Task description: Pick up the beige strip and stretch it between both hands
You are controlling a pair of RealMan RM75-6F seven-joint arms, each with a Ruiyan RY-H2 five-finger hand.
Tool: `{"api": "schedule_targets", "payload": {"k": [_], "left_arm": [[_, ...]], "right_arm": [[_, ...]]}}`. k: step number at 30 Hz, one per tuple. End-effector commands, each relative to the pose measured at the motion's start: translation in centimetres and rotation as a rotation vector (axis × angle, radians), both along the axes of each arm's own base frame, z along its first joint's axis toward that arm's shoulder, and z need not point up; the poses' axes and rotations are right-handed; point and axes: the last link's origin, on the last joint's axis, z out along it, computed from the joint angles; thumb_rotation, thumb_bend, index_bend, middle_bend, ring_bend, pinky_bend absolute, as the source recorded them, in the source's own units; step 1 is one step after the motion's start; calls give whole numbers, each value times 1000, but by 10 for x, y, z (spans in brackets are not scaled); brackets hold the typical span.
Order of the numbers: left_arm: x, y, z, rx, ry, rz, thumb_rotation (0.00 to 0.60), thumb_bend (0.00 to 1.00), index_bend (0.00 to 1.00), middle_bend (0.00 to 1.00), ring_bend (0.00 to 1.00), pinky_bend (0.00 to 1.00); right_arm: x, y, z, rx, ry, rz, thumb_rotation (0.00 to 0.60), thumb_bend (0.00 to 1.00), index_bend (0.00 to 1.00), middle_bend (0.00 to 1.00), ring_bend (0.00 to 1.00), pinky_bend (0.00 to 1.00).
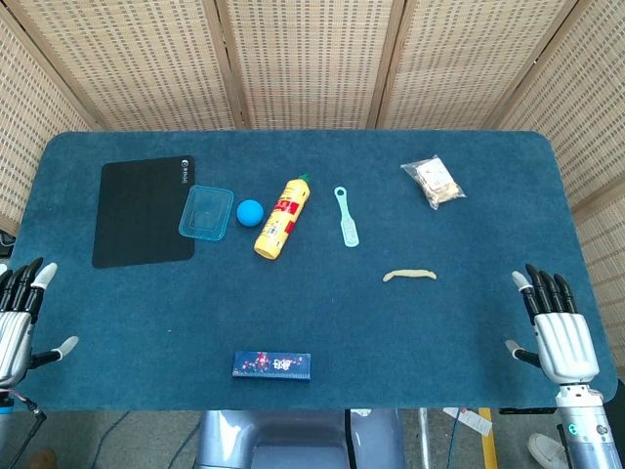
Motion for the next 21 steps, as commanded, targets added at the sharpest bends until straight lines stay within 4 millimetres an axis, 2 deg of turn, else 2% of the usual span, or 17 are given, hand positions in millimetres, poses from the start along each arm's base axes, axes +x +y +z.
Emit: {"api": "schedule_targets", "payload": {"k": [1, 8, 12, 14, 21], "left_arm": [[0, 0, 0, 3, -2, -1, 600, 0, 0, 0, 0, 0], [0, 0, 1, 1, -8, -7, 600, 0, 0, 0, 0, 0], [0, 2, 0, 0, -7, -3, 600, 0, 0, 0, 0, 0], [0, 3, 0, 0, -6, 1, 600, 0, 0, 0, 0, 0], [0, 7, -2, 3, -1, 2, 600, 0, 0, 0, 0, 0]], "right_arm": [[0, 0, 1, -3, 0, -1, 600, 0, 0, 0, 0, 0], [-2, 1, 1, 2, -6, -14, 600, 0, 0, 0, 0, 0], [0, -8, -4, 38, -58, -18, 600, 0, 105, 0, 0, 0], [2, -18, -7, 65, -92, -20, 600, 0, 139, 0, 0, 0], [21, -78, -18, 152, -113, 0, 600, 0, 196, 0, 0, 0]]}}
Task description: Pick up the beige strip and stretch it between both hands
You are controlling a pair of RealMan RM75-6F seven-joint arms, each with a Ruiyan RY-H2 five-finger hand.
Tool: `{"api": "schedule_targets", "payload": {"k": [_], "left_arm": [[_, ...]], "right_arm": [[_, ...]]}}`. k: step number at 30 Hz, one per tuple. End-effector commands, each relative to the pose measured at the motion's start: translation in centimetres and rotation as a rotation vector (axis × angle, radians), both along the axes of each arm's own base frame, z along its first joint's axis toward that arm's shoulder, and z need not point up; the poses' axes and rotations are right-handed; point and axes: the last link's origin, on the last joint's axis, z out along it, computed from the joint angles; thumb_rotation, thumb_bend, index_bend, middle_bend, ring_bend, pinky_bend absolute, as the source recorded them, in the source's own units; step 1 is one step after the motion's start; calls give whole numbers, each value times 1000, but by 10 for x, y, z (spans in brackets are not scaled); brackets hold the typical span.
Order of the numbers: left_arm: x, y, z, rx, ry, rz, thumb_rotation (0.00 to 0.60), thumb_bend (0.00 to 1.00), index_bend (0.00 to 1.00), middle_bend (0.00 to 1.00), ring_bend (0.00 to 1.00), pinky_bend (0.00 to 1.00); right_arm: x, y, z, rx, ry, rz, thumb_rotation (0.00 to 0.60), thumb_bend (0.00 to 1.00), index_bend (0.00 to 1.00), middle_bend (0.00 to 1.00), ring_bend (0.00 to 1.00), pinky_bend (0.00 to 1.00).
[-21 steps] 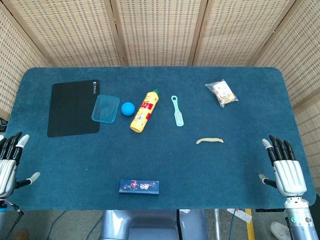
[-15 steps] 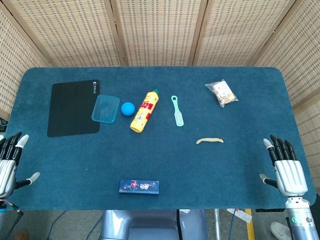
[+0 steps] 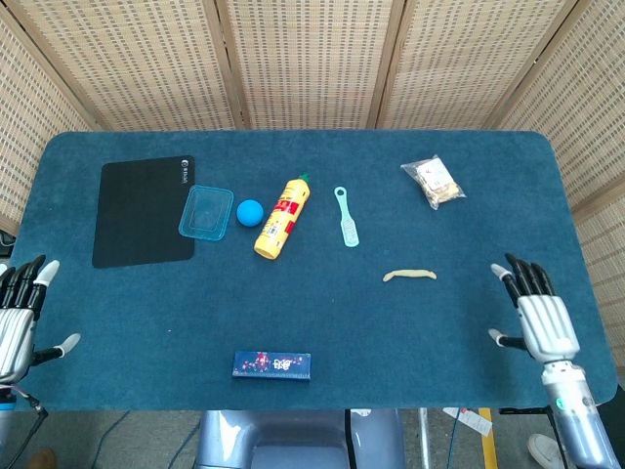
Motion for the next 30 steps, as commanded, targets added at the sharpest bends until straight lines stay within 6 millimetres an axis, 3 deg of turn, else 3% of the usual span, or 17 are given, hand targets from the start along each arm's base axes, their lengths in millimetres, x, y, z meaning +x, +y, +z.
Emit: {"api": "schedule_targets", "payload": {"k": [1, 7, 13, 20, 30], "left_arm": [[-1, 2, 0, 4, 3, 5, 600, 0, 0, 0, 0, 0], [-5, 9, -7, -11, 22, 30, 600, 0, 0, 0, 0, 0], [-8, 16, -11, -20, 34, 51, 600, 0, 0, 0, 0, 0], [-12, 23, -12, -24, 37, 73, 600, 0, 0, 0, 0, 0], [-14, 27, -12, -32, 32, 84, 600, 0, 0, 0, 0, 0]], "right_arm": [[18, -43, -7, 39, -37, 16, 600, 0, 218, 0, 0, 0], [41, -89, -32, 116, -83, -13, 600, 78, 321, 0, 0, 0], [51, -119, -67, 196, -98, -87, 600, 174, 381, 0, 0, 0], [57, -136, -99, 224, -81, -137, 600, 269, 458, 0, 0, 0], [46, -143, -125, 236, -9, -187, 600, 374, 481, 0, 0, 0]]}}
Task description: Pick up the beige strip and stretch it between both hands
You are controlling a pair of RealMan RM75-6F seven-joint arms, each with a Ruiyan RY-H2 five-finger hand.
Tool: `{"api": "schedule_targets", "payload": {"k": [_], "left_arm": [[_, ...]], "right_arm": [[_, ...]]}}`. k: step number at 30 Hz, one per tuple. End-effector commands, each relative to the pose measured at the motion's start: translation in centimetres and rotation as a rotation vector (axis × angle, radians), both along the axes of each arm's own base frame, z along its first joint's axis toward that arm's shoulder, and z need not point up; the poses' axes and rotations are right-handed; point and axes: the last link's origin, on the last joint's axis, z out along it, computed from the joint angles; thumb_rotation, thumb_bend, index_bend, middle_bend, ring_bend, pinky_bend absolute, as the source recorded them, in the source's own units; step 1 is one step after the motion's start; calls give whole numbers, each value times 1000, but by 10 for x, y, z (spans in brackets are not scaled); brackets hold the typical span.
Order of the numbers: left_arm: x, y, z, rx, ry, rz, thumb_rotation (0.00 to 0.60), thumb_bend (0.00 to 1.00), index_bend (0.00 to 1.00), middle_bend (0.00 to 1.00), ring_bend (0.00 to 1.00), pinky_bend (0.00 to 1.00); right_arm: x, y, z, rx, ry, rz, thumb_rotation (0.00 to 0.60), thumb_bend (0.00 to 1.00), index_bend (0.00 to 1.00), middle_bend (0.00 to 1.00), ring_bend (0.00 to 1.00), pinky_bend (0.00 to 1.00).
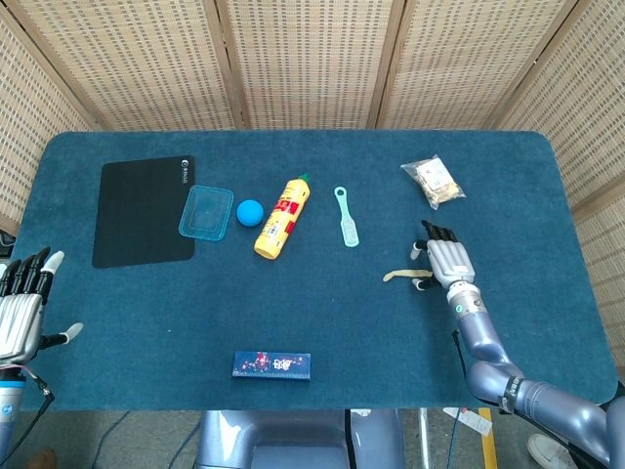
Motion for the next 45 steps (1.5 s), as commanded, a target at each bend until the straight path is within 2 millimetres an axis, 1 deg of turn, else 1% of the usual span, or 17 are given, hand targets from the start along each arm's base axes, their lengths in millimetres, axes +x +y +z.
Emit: {"api": "schedule_targets", "payload": {"k": [1, 12, 23, 32, 34, 38, 42, 45], "left_arm": [[0, 0, 0, -3, 1, 0, 600, 0, 0, 0, 0, 0], [0, 0, -2, -12, 2, 2, 600, 0, 0, 0, 0, 0], [0, 0, -5, -20, 8, 7, 600, 0, 0, 0, 0, 0], [0, 0, -6, -21, 11, 6, 600, 0, 0, 0, 0, 0], [0, 0, -7, -23, 12, 6, 600, 0, 0, 0, 0, 0], [0, 0, -7, -22, 13, 7, 600, 0, 0, 0, 0, 0], [0, 0, -8, -23, 12, 6, 600, 0, 0, 0, 0, 0], [0, -1, -8, -25, 12, 5, 600, 0, 0, 0, 0, 0]], "right_arm": [[-2, -1, -7, 9, 13, -12, 600, 378, 482, 0, 0, 0], [-16, 0, -9, 16, 53, -40, 600, 435, 521, 0, 0, 0], [-24, -2, -8, 20, 64, -53, 600, 450, 528, 0, 0, 0], [-26, -3, -11, 25, 62, -58, 600, 519, 540, 0, 0, 0], [-27, -3, -12, 25, 59, -59, 600, 535, 553, 0, 0, 0], [-28, -3, -12, 25, 65, -57, 600, 535, 572, 0, 0, 0], [-30, -3, -12, 25, 67, -58, 600, 544, 650, 0, 0, 0], [-30, -2, -12, 22, 63, -52, 600, 579, 688, 0, 0, 0]]}}
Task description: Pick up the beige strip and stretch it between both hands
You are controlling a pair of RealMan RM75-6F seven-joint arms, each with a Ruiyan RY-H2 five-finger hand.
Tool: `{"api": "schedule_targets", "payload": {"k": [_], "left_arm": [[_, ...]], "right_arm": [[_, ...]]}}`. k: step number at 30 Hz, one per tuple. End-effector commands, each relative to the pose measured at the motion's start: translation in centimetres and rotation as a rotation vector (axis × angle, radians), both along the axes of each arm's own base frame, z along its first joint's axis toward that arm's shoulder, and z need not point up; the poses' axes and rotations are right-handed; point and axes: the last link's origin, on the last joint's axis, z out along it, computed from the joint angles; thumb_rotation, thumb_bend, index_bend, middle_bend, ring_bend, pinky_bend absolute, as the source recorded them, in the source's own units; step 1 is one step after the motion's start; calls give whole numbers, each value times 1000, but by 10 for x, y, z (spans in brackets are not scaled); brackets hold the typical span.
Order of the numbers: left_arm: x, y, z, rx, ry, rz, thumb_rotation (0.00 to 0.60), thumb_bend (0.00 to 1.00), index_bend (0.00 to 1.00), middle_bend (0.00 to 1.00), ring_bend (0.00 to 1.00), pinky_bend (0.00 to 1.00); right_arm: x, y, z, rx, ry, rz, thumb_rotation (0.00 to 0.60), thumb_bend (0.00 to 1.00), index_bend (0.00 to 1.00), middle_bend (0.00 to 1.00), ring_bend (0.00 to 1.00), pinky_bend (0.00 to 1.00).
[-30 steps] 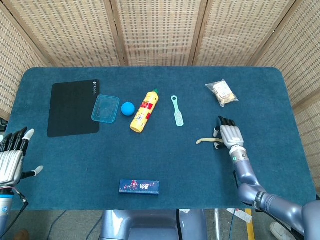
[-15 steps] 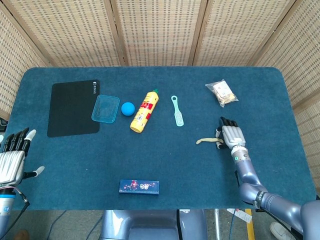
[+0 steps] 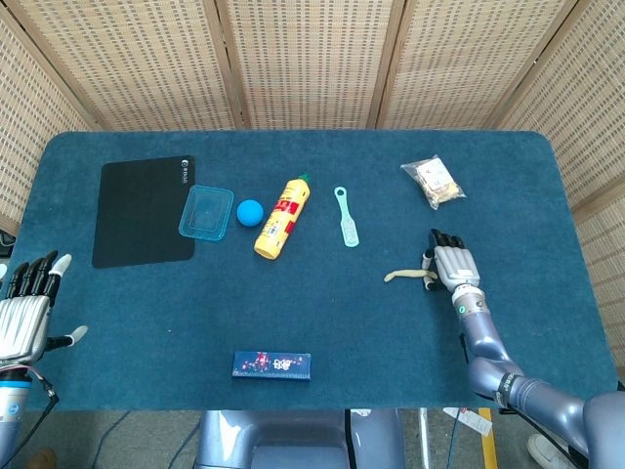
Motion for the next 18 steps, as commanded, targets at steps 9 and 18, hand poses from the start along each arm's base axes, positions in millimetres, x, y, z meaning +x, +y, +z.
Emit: {"api": "schedule_targets", "payload": {"k": [9, 18], "left_arm": [[0, 1, -1, -5, 4, -2, 600, 0, 0, 0, 0, 0], [-1, 17, -5, -16, 19, -28, 600, 0, 0, 0, 0, 0]], "right_arm": [[17, 7, 5, -14, -77, 63, 600, 601, 708, 11, 0, 0], [63, 5, 16, 36, -193, 99, 600, 602, 716, 16, 0, 0]]}}
